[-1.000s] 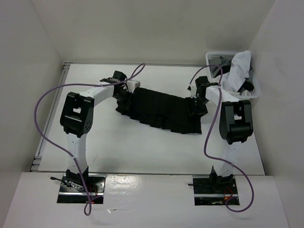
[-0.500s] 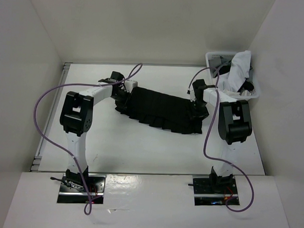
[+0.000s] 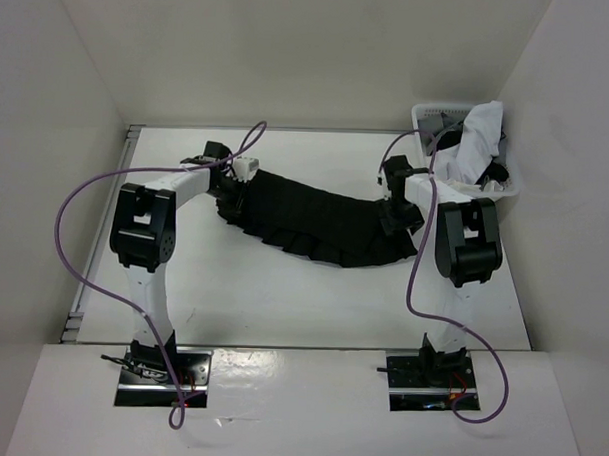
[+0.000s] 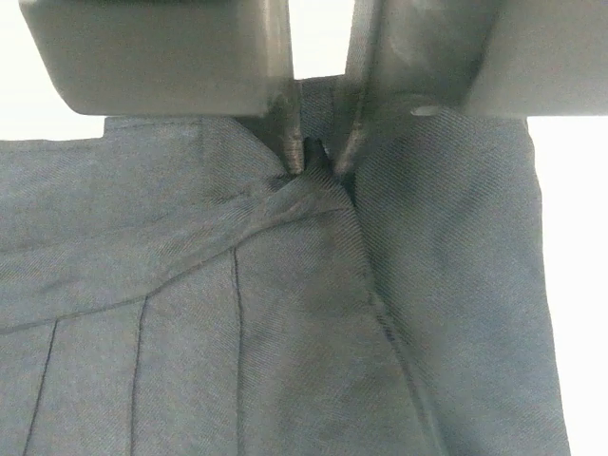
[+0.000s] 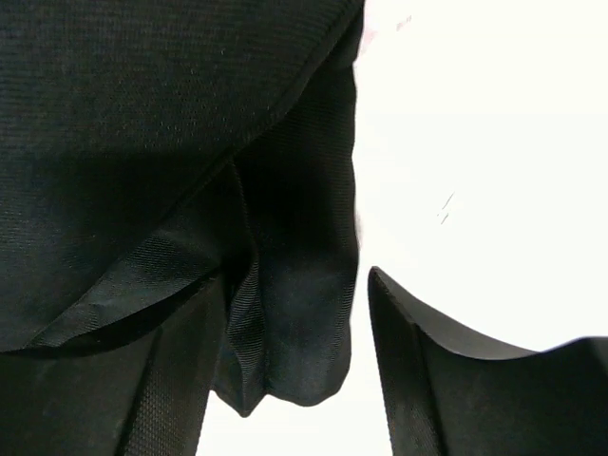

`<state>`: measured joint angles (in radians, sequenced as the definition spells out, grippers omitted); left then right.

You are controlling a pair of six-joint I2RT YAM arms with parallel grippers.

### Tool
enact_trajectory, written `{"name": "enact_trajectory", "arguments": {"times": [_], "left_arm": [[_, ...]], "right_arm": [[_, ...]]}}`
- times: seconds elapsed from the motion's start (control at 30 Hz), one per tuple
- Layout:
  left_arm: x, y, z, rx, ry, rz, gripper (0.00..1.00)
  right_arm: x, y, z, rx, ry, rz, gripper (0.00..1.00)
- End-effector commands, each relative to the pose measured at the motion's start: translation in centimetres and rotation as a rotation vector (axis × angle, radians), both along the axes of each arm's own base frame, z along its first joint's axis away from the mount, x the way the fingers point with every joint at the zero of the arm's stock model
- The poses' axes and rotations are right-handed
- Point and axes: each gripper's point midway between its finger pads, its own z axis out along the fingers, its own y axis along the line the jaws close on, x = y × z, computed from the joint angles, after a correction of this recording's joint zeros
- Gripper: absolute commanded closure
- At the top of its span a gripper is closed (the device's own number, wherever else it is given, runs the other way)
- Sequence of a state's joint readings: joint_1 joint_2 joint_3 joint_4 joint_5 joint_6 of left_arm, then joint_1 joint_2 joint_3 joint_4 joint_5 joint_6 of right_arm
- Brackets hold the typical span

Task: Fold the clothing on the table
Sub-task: Fold the skirt

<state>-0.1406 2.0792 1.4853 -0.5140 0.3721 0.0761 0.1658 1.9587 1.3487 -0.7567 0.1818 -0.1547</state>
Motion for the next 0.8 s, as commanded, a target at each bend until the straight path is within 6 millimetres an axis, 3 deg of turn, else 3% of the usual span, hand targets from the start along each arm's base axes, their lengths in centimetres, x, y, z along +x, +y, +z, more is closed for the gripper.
{"name": "enact_trajectory", "arguments": {"times": [0.0,0.1,0.37,0.43,0.6,0.77], "left_arm": [[-2.0,1.2,-0.9,0.051,0.051,-0.006,0.66],[-2.5,1.0,0.4,0.034,0.047,-0.021,0.51],[-2.9,-0.4,1.8,-0.004,0.044,-0.064,0.48],[-3.2,-0.7,2.2,-0.022,0.049,-0.089,0.48],[-1.8,-0.4,7.0,-0.050,-0.044,-0.097,0.44],[-0.9,0.2,10.4,-0.071,-0.117,-0.093,0.32]], "right_arm": [[2.2,0.1,0.0,-0.005,-0.033,0.024,0.34],[3.1,1.8,1.7,0.081,-0.042,0.053,0.31],[1.1,4.8,1.8,0.253,0.091,0.105,0.30],[1.4,5.8,2.5,0.303,0.087,0.127,0.30],[1.9,8.2,5.5,0.434,0.072,0.159,0.25],[1.0,9.5,5.3,0.517,0.113,0.168,0.23]]}}
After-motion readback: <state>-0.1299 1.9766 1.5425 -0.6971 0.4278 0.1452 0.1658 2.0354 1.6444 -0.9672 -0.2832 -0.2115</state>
